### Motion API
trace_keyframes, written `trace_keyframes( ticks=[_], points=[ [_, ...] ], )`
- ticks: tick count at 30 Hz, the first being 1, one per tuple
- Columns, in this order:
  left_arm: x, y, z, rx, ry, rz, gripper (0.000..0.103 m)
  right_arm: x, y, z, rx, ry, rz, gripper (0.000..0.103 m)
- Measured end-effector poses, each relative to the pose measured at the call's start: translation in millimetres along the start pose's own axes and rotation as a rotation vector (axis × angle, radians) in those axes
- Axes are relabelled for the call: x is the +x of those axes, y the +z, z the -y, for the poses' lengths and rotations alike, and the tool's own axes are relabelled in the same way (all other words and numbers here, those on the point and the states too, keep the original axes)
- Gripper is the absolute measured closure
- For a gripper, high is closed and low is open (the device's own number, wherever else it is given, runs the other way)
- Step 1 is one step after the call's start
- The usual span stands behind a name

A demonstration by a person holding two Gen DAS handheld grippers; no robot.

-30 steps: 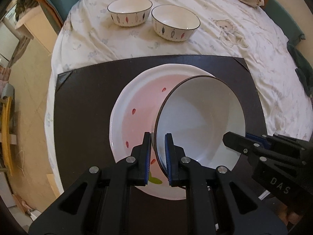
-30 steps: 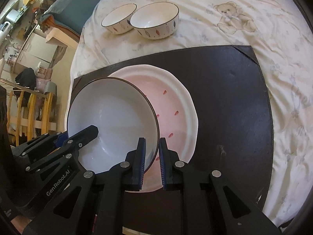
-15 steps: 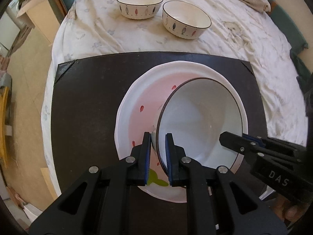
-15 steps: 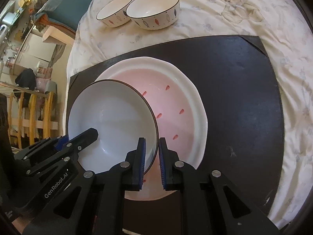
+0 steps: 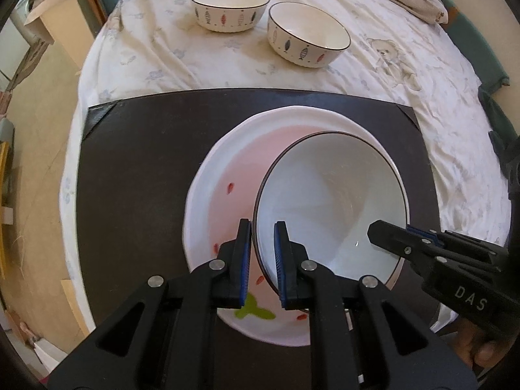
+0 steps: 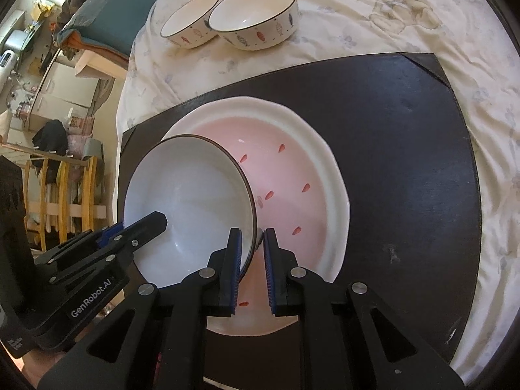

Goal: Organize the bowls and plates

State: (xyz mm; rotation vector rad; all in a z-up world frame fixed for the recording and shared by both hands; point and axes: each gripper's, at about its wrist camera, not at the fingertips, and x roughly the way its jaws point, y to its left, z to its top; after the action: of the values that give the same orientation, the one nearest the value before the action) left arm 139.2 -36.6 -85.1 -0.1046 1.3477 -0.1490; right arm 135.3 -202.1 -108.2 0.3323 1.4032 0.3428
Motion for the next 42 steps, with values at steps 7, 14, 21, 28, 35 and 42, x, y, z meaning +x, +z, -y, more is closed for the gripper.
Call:
trace_keyframes(
  ticks=[7, 14, 21, 28, 35, 42],
  points=[
    [2.2, 1.6, 3.0, -0.002, 0.007, -0.004, 0.092, -4.0, 2.5, 5.5, 0.02, -0.006, 0.024, 0.087],
    [3.6, -1.9, 4.4, 0.019, 0.053, -0.005, 0.092, -2.8, -0.2, 0.5, -0.007, -0.003, 0.03, 0.084],
    [-7.6, 1.2, -1.3, 0.027, 0.086, 0.042, 0.091, -1.6, -1.2, -3.1, -0.031, 0.0, 0.04, 0.084],
    [-12.5, -1.6, -5.3, 0.014, 0.091, 0.056, 0.082, -3.1, -2.2, 0.6, -0.022, 0.008, 0.047, 0.084],
    [-26.4, -1.7, -5.9, 0.004, 0.086, 0.106, 0.066, -11.3, -3.1, -2.1, -0.025, 0.01, 0.074, 0.084],
    [-42.5, -2.4, -8.6, -0.001, 0.097, 0.168, 0.065, -23.9, -3.5, -3.1, -0.012, 0.023, 0.114, 0.084]
  ],
)
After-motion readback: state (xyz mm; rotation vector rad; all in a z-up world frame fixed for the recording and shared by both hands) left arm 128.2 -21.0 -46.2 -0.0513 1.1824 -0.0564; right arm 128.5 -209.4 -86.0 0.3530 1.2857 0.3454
